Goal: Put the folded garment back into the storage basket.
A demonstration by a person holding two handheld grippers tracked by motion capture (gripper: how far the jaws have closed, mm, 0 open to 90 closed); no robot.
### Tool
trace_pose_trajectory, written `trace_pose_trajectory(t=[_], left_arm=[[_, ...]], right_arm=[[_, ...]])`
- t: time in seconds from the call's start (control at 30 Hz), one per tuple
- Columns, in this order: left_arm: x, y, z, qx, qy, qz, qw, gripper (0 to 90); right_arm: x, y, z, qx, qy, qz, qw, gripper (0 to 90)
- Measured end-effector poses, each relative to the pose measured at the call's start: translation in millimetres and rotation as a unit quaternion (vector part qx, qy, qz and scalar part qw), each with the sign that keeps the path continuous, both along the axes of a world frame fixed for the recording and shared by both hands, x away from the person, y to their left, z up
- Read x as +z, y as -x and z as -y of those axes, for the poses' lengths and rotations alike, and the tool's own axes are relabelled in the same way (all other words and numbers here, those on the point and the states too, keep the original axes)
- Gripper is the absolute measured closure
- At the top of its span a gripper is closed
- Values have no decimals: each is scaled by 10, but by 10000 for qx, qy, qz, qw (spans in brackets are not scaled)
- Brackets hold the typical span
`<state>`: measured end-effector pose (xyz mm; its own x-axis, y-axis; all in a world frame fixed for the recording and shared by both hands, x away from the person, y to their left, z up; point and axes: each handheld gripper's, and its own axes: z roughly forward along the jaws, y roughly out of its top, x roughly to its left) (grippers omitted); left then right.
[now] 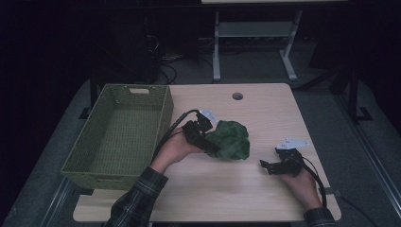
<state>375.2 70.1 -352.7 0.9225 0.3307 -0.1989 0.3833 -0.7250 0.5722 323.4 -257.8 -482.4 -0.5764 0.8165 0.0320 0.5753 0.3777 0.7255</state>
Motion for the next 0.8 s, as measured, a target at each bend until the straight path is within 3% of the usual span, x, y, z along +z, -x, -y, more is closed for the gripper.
trace_pose_trajectory(t=[0.3,0.4,0.8], left_arm=[[233,-10,-227,278,91,112,9995,712],[303,-24,-323,335,33,164,9993,712],[505,-28,-808,861,100,273,9959,709]], right_arm=[[0,0,-1,-5,2,2,10000,144],[0,0,-1,-3,2,2,10000,144],[0,0,-1,-4,0,1,10000,144]])
